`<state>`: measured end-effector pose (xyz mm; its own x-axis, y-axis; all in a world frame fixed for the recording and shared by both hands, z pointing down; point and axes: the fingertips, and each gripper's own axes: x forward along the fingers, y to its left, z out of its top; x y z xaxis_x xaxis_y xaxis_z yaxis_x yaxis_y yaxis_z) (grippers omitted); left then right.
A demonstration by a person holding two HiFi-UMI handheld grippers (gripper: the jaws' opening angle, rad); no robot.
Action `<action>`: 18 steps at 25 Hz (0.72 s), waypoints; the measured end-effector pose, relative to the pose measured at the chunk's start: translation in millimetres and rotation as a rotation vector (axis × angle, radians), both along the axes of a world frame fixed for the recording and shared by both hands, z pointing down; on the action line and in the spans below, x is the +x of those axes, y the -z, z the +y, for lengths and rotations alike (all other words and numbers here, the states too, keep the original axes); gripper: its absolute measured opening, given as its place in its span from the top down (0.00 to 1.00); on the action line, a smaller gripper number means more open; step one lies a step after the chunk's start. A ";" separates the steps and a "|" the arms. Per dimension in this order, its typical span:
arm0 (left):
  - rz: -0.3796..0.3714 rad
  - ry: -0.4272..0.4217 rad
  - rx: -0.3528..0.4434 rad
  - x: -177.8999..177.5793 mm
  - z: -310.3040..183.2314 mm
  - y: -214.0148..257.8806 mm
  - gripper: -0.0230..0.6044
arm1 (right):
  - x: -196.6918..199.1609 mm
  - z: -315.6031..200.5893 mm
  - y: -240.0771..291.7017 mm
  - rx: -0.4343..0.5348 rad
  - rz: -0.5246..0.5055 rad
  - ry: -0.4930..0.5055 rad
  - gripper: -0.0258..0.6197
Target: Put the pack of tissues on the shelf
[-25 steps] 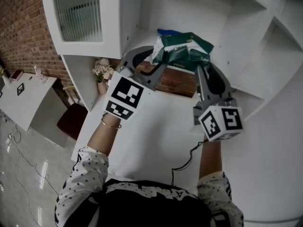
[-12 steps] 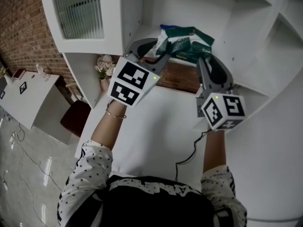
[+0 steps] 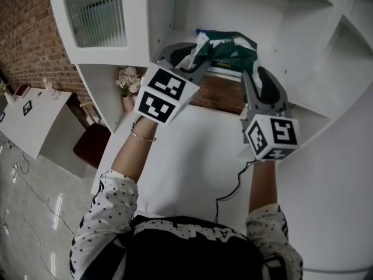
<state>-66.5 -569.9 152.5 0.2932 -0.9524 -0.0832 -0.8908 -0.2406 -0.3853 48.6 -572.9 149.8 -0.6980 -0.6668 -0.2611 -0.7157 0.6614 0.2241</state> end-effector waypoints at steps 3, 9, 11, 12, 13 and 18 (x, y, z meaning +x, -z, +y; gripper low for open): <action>0.010 -0.006 -0.008 -4.6 -2.0 3.4 0.68 | -8.6 -2.1 4.5 0.020 0.047 -0.018 0.70; -0.014 0.011 -0.004 -4.9 -2.7 3.3 0.64 | -7.3 -12.6 -4.2 0.002 0.081 -0.052 0.75; -0.033 0.018 0.005 -3.9 -1.7 2.5 0.63 | -7.3 -15.3 -7.5 -0.004 0.089 -0.059 0.75; -0.042 0.024 0.012 -4.4 -0.9 2.2 0.62 | -8.1 -16.4 -8.9 -0.005 0.092 -0.060 0.75; -0.050 0.034 0.021 -5.8 0.0 1.9 0.62 | -8.8 -17.6 -10.3 -0.005 0.095 -0.062 0.75; -0.058 0.065 0.039 -13.3 9.3 -1.8 0.60 | -10.0 -19.6 -13.6 -0.013 0.093 -0.063 0.75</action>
